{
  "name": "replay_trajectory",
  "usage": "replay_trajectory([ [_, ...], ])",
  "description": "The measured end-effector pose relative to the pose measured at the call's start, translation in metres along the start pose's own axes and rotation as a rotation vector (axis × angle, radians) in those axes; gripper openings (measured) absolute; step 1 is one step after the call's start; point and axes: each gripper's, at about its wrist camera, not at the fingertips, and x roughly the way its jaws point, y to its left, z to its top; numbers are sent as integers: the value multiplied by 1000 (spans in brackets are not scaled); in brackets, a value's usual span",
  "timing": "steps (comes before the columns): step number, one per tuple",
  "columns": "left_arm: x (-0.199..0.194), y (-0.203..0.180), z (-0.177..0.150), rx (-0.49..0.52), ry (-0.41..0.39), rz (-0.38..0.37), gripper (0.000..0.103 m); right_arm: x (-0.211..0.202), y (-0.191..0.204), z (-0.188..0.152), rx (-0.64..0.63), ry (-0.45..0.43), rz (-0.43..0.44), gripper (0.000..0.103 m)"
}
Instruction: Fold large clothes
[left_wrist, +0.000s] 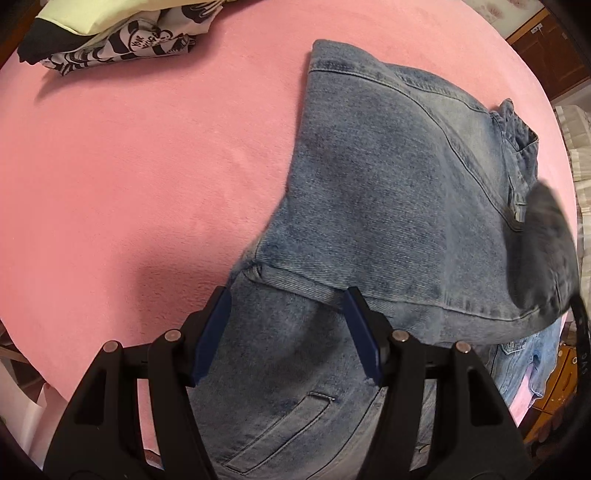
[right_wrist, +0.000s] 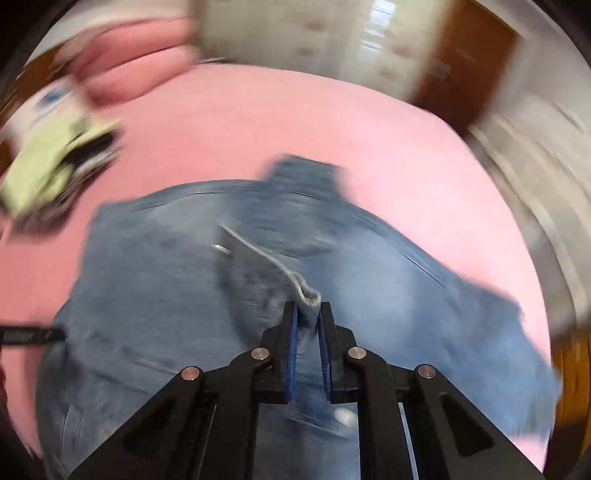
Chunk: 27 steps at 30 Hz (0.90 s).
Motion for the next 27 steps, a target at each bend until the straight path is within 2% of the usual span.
replay_trajectory([
  [4, 7, -5, -1, 4, 9, 14, 60, 34, -72, -30, 296, 151, 27, 6],
  [9, 11, -8, 0, 7, 16, 36, 60, 65, -120, -56, 581, 272, 210, 7],
  [10, 10, -8, 0, 11, 16, 40, 60, 69, -124, -56, 617, 282, 249, 14],
  [11, 10, -9, 0, 17, 15, 45, 60, 71, -125, -55, 619, 288, 274, 33],
  [12, 10, -12, 0, 22, 16, 50, 60, 73, -126, -54, 611, 287, 295, 45],
  [13, 10, -12, 0, 26, 17, 55, 60, 73, -124, -49, 591, 278, 328, 64],
  [14, 9, -13, 0, 29, 17, 60, 60, 72, -121, -45, 564, 262, 365, 69],
  [18, 8, -25, 4, 41, 16, 83, 60, 87, -88, -35, 422, 322, 408, 70],
  [23, 7, -32, 6, 31, 12, 101, 60, 116, -54, -19, 200, 310, 352, 70],
  [25, 14, -39, 15, 26, 13, 106, 60, 126, -45, -14, 180, 334, 371, 70],
  [27, 16, -43, 16, 24, 13, 116, 60, 130, -43, -9, 191, 343, 408, 57],
])
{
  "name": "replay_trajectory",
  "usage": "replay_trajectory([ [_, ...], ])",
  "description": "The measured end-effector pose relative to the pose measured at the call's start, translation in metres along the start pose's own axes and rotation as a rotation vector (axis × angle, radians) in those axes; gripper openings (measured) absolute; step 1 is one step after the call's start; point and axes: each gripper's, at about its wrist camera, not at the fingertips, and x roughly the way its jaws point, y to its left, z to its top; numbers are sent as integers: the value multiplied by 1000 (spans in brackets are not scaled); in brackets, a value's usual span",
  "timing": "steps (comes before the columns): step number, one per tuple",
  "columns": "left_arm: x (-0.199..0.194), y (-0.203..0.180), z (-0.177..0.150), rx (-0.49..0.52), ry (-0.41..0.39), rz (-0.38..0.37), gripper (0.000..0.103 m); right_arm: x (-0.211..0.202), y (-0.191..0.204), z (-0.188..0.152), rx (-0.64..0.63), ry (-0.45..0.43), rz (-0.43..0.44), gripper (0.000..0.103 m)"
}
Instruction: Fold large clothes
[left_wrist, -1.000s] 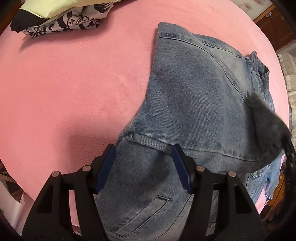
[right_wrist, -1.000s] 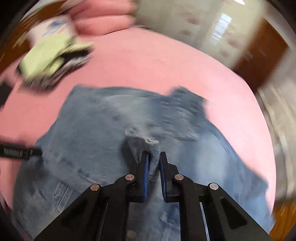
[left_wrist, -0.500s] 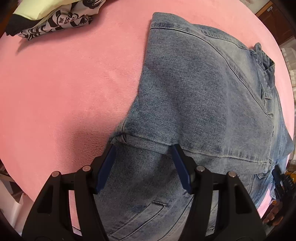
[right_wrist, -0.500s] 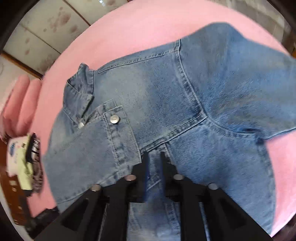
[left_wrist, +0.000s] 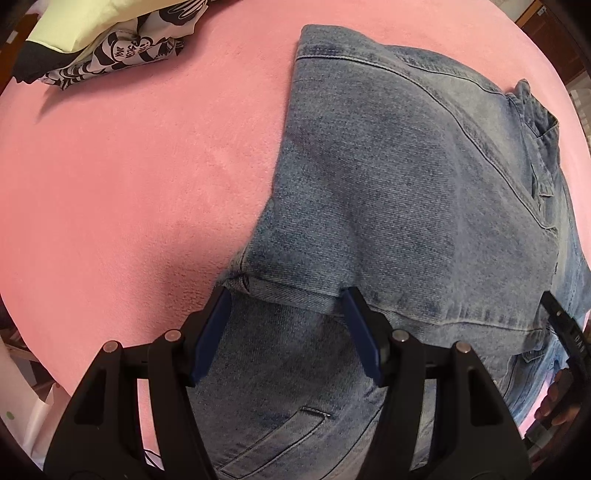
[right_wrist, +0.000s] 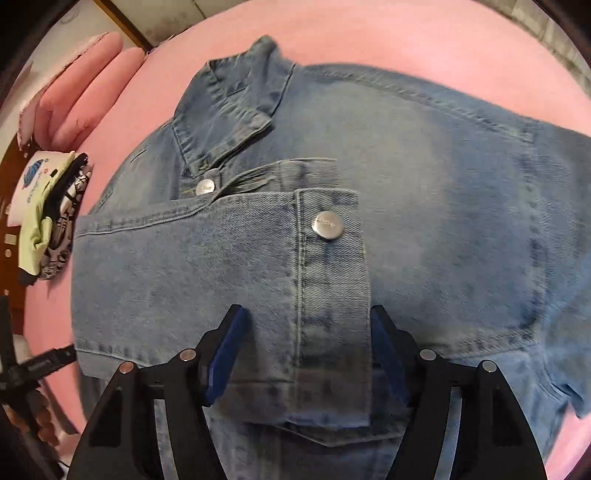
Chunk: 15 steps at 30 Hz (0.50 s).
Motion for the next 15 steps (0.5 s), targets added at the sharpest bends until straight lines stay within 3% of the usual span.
replay_trajectory([
  [1, 0, -1, 0, 1, -1, 5, 60, -2, 0, 2, -4, -11, -7, 34],
  [2, 7, -5, -1, 2, -4, 10, 60, -6, -1, 4, 0, -26, 1, 22],
  [4, 6, -8, -2, 8, -7, 21, 60, -13, 0, 6, 13, -46, 61, 10],
  [6, 5, -13, -1, 20, -9, 34, 60, -30, 6, 2, -16, -114, 56, 8],
  [12, 9, -25, 6, 41, 2, 34, 60, -48, -7, -19, 19, -100, -69, 8],
  [15, 14, -32, 10, 42, 19, 57, 60, -36, 2, -25, -97, -77, -187, 9],
])
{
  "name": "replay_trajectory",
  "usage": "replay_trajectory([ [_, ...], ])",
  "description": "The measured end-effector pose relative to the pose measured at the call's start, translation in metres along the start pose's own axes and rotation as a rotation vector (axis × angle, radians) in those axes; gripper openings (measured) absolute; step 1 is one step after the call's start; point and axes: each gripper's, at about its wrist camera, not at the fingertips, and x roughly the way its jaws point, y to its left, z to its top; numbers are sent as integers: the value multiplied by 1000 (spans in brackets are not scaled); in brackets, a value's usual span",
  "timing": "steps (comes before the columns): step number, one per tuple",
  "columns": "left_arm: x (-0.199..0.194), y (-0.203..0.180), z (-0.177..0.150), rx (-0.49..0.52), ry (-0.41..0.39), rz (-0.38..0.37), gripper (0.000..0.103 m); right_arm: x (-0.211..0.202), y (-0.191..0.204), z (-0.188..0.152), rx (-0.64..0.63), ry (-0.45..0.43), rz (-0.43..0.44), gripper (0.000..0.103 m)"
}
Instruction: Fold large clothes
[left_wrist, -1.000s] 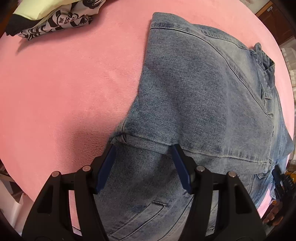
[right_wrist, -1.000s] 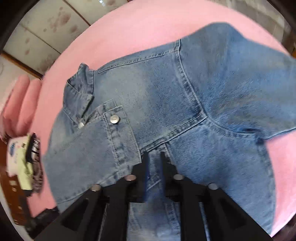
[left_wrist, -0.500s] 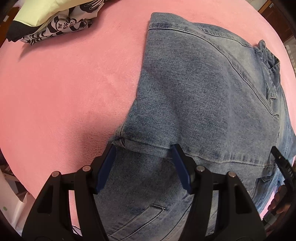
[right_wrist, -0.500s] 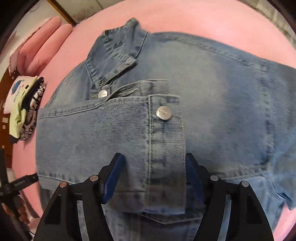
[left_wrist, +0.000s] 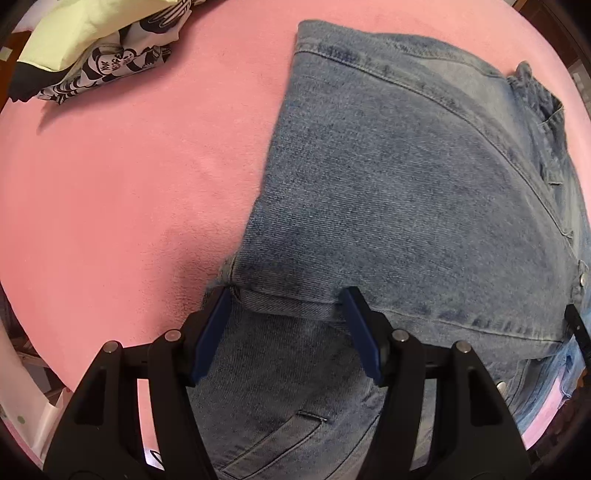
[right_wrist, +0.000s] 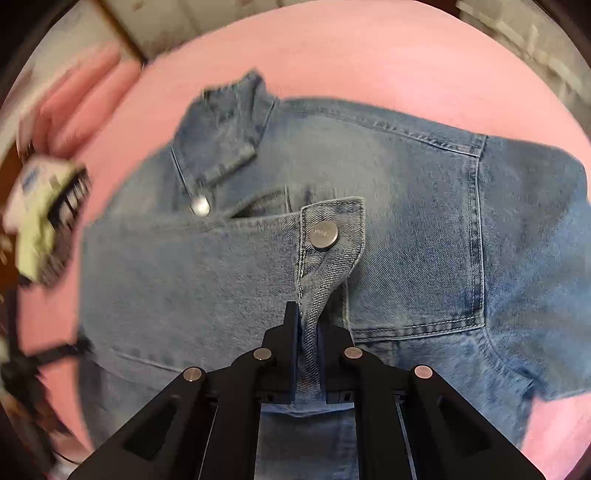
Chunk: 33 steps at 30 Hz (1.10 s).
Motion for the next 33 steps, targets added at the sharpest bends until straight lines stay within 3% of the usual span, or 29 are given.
replay_trajectory([
  [4, -11, -7, 3, -8, -22, 6, 60, -21, 9, -1, -50, -66, -80, 19],
  [7, -38, -17, 1, 29, -103, -16, 57, -48, 14, -1, -38, -146, -105, 30],
  [8, -46, -21, 0, 44, -126, -28, 53, -57, 17, -2, -43, -175, -106, 30],
  [10, -60, -31, 1, 81, -157, -79, 23, -74, 26, -3, -71, -223, -71, 30],
  [12, -66, -40, 3, 107, -149, -145, 11, -78, 43, -4, -131, -211, 12, 30],
  [14, -63, -50, 3, 130, -107, -227, 6, -73, 59, -12, -180, -161, 129, 28],
  [15, -60, -59, 2, 142, -88, -254, 3, -65, 68, -16, -183, -138, 177, 24],
  [17, -47, -73, -4, 184, -41, -288, 3, -39, 81, -23, -135, -51, 302, 1],
  [18, -39, -85, -7, 214, -13, -277, 3, -21, 88, -27, -107, 13, 363, 1],
  [20, -25, -102, -12, 245, 32, -235, 3, 7, 99, -37, -77, 103, 380, 1],
  [23, -12, -105, -10, 242, 38, -181, 3, 17, 95, -43, -25, 110, 369, 1],
  [26, -17, -92, -6, 214, -5, -153, 3, 14, 70, -44, 9, 73, 273, 1],
  [28, -16, -76, -2, 189, -31, -47, 3, 10, 44, -42, 26, 57, 193, 1],
  [29, -14, -65, 1, 175, -32, 12, 3, 8, 26, -42, 61, 56, 177, 0],
  [31, -11, -45, 5, 133, -32, 59, 3, 5, 2, -43, 111, 67, 217, 0],
  [32, -9, -35, 7, 110, -31, 63, 3, 2, -5, -44, 100, 61, 108, 0],
  [33, -8, -27, 10, 96, -33, 69, 3, -2, -9, -44, 86, 42, 94, 0],
])
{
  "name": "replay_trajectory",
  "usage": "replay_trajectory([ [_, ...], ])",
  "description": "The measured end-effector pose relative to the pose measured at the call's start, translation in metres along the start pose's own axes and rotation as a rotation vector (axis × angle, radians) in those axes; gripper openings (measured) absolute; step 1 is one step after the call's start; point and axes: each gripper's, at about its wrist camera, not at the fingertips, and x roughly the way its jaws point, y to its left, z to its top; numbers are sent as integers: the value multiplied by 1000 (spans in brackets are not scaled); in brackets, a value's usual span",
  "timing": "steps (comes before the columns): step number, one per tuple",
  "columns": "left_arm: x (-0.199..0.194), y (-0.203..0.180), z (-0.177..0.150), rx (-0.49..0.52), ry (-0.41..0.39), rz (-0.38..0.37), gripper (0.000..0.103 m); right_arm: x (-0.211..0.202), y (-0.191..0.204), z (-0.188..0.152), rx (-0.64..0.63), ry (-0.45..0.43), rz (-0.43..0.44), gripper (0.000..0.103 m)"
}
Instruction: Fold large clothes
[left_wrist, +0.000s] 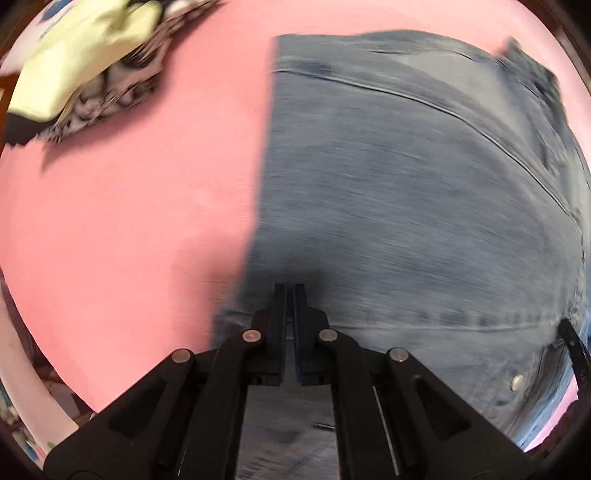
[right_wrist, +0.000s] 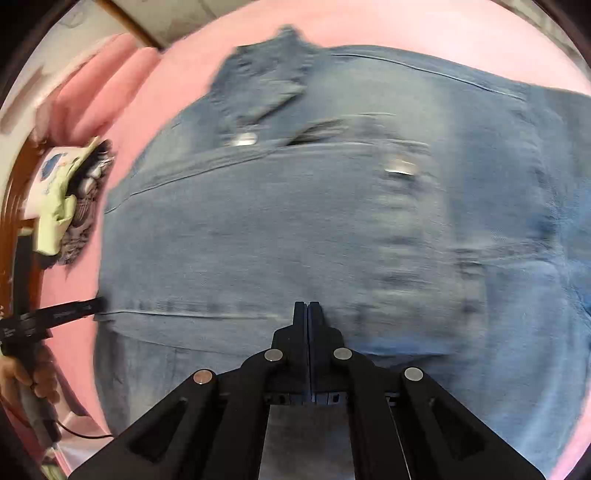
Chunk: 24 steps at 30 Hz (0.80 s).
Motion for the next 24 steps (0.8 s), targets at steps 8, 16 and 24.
replay_trajectory([
  [8, -40, -17, 15, 68, -98, -125, 3, -32, 52, 13, -84, -124, 84, 0],
  [16, -11, -104, 42, 182, -105, -280, 3, 47, 137, 70, -200, -119, 230, 0],
  [24, -3, -79, 75, 166, -257, -214, 3, 55, 68, 83, -41, -124, 78, 0],
])
